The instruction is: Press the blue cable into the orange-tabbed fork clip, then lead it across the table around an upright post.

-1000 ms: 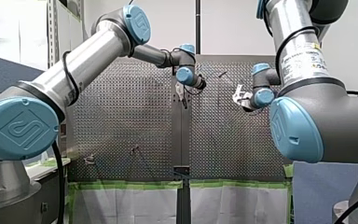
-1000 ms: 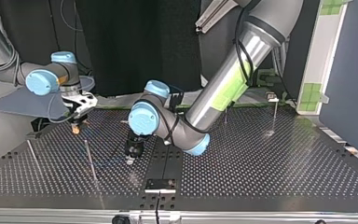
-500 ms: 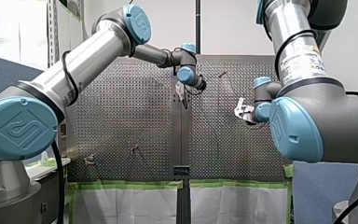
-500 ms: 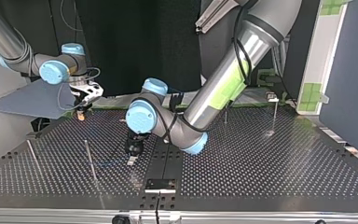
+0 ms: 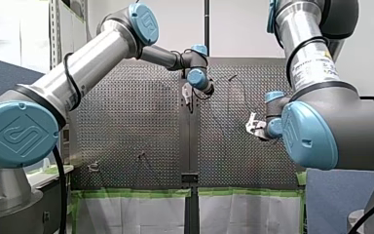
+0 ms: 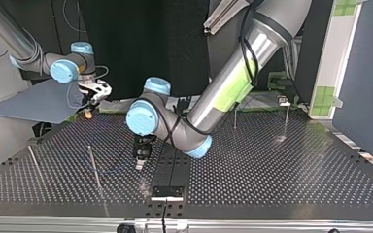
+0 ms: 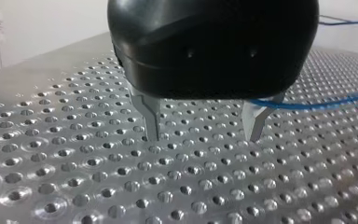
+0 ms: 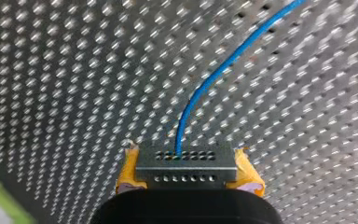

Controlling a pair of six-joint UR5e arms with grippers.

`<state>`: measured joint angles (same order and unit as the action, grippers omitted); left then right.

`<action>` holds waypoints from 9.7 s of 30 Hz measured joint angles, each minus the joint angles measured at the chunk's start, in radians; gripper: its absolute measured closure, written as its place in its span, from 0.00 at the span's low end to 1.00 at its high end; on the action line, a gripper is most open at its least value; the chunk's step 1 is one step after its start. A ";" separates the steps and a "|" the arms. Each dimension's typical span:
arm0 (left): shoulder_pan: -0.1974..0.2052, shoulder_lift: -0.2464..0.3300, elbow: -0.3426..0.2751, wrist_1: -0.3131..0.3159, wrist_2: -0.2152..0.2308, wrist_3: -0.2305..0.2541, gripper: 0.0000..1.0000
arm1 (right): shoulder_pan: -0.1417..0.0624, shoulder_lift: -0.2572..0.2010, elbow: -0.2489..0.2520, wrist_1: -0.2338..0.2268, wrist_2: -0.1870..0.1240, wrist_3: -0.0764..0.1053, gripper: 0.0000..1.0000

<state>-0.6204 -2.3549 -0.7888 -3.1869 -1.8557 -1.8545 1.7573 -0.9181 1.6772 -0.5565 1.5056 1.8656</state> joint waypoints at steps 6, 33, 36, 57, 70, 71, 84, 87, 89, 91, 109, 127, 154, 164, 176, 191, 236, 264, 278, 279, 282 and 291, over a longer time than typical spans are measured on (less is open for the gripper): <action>0.000 0.000 -0.035 0.021 -0.050 0.050 0.13 | -0.012 0.046 0.002 -0.011 0.008 -0.016 1.00; -0.001 0.001 -0.049 0.031 -0.099 0.074 0.13 | -0.063 0.195 0.043 -0.162 0.028 0.011 1.00; -0.001 0.001 -0.049 0.031 -0.099 0.074 0.13 | -0.070 0.223 0.043 -0.188 0.026 0.027 1.00; -0.001 0.001 -0.049 0.030 -0.101 0.071 0.13 | -0.124 0.410 0.039 -0.322 0.004 0.071 1.00; 0.001 0.001 -0.049 0.031 -0.099 0.070 0.13 | -0.138 0.477 0.023 -0.325 -0.011 0.071 1.00; 0.002 0.001 -0.049 0.031 -0.098 0.070 0.13 | -0.139 0.478 0.022 -0.324 -0.011 0.069 1.00; 0.002 0.000 -0.048 -0.012 -0.071 0.013 0.13 | -0.139 0.478 0.001 -0.322 -0.017 0.056 1.00; 0.003 0.001 -0.048 -0.035 -0.052 -0.011 0.13 | -0.139 0.478 0.000 -0.319 -0.023 0.055 1.00; 0.004 0.001 -0.048 -0.048 -0.040 -0.024 0.13 | -0.139 0.478 -0.001 -0.314 -0.027 0.053 1.00; 0.003 0.001 -0.049 -0.063 -0.026 -0.040 0.13 | -0.139 0.478 -0.001 -0.309 -0.028 0.052 1.00; 0.005 0.040 -0.050 -0.234 -0.010 -0.099 0.09 | -0.138 0.478 -0.001 -0.278 -0.027 0.033 1.00; -0.017 0.071 -0.052 -0.382 -0.003 -0.103 0.00 | -0.134 0.478 -0.001 -0.277 -0.029 0.031 1.00; -0.085 0.205 -0.043 -0.468 0.058 -0.049 0.00 | -0.133 0.478 -0.001 -0.274 -0.028 0.031 1.00; -0.126 0.208 -0.008 -0.398 0.088 0.029 0.00 | -0.132 0.477 -0.001 -0.273 -0.039 0.027 1.00; -0.139 0.207 -0.007 -0.313 0.093 0.138 0.00 | -0.128 0.477 -0.003 -0.264 -0.042 0.019 1.00; -0.133 0.207 -0.008 -0.312 0.070 0.262 0.00 | -0.126 0.477 -0.003 -0.258 -0.044 0.014 1.00; -0.139 0.207 -0.008 -0.316 -0.028 0.120 0.00 | -0.121 0.477 -0.004 -0.250 -0.047 -0.007 1.00; -0.139 0.350 -0.185 -0.210 0.002 0.091 0.00 | -0.120 0.476 -0.011 -0.226 -0.053 -0.049 1.00; -0.136 0.487 -0.323 -0.072 0.009 0.020 0.00 | -0.119 0.474 -0.012 -0.226 -0.053 -0.051 1.00; -0.136 0.499 -0.335 -0.060 0.009 0.020 0.00 | -0.118 0.474 -0.012 -0.226 -0.053 -0.051 1.00; -0.138 0.531 -0.366 -0.028 0.009 0.021 0.00 | -0.117 0.474 -0.012 -0.226 -0.052 -0.051 1.00; -0.136 0.631 -0.467 0.072 0.011 0.022 0.00 | -0.110 0.474 -0.012 -0.222 -0.053 -0.053 1.00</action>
<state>-0.7563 -1.7236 -1.2559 -3.1150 -1.8450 -1.8328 1.6476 -0.4443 1.6654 -0.7789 1.4529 1.8122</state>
